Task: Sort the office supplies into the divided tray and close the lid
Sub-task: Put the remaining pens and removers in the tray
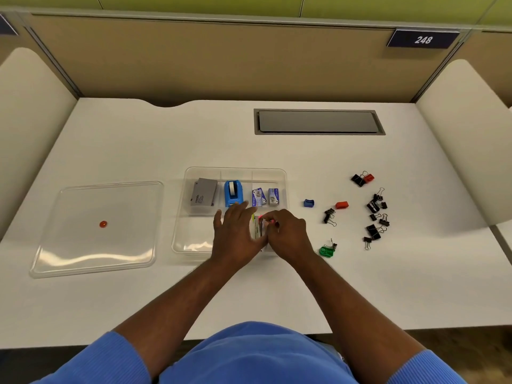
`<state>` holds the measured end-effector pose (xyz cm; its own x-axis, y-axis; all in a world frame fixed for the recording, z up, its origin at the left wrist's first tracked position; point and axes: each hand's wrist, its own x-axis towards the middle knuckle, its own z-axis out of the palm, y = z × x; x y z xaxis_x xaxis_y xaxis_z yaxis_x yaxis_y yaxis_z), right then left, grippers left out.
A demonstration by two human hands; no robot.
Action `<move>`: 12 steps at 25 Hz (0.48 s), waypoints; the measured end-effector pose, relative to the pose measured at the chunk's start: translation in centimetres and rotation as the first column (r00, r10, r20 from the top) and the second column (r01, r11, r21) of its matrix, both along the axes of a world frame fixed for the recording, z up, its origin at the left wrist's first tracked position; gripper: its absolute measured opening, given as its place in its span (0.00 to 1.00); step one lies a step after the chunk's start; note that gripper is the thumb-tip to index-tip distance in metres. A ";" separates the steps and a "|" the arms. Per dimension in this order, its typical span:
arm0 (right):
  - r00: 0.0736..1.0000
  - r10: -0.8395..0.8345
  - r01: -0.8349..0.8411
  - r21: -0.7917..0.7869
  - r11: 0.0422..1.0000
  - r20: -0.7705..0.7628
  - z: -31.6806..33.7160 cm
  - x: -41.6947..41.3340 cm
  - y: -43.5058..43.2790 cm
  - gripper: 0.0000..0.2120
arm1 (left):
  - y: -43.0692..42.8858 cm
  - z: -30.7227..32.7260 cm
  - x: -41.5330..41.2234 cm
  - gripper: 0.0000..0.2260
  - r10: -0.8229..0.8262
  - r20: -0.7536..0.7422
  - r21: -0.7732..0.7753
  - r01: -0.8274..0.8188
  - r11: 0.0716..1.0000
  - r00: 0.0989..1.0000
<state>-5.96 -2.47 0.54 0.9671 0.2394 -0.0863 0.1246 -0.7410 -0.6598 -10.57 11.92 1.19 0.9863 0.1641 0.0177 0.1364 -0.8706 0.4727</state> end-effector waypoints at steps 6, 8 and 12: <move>0.983 0.047 -0.025 -0.125 0.992 0.179 0.2 0.4 -1.1 0.22 | -0.2 0.1 0.5 0.35 -0.062 0.041 0.033 0.061 0.998 0.997; 0.984 0.047 -0.026 -0.119 0.993 0.173 0.2 0.4 -1.7 0.24 | -0.5 0.1 0.9 0.35 -0.086 0.027 0.052 0.085 0.995 0.996; 0.984 0.037 -0.015 -0.124 0.992 0.172 0.0 0.4 -3.4 0.24 | -1.6 -0.2 1.7 0.36 -0.126 -0.015 0.090 0.127 0.988 0.992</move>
